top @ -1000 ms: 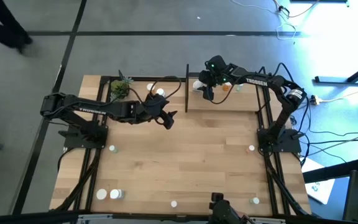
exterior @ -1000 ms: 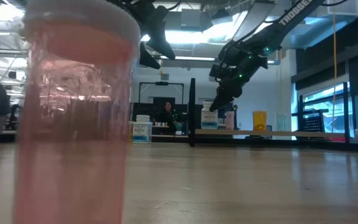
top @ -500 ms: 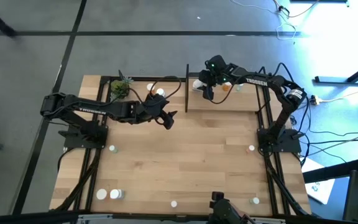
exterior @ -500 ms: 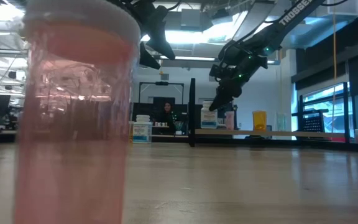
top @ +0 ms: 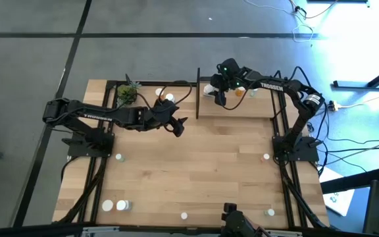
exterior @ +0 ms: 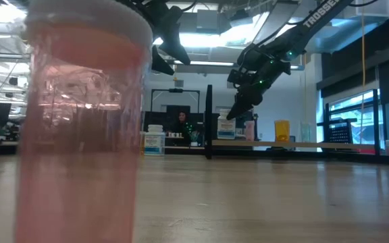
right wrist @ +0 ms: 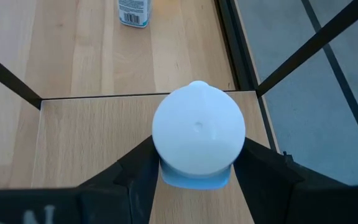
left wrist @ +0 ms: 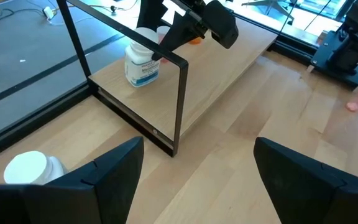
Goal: Pick and place medicine bottles onto shelf by color
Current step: Put the middle white pill bottle on the shelf
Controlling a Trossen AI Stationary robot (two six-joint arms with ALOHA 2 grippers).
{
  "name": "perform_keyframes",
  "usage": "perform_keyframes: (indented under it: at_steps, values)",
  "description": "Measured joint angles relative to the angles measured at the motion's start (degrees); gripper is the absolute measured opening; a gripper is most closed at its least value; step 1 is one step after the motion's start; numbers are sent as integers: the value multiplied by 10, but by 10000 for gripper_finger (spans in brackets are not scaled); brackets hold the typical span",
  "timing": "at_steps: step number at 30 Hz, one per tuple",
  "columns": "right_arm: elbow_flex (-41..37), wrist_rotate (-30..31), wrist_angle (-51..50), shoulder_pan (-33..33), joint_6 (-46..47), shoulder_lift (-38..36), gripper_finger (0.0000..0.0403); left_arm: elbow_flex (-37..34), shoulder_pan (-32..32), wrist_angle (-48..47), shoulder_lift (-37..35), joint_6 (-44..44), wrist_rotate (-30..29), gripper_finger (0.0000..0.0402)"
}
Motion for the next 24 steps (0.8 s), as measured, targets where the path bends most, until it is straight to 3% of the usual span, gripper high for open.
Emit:
perform_keyframes:
  at_steps: [20,24]
  values:
    - [0,-1,0,-2,28,0,198,0,0,0,0,0,0,299]
    - [0,-35,-5,-2,27,0,198,0,0,0,0,0,0,299]
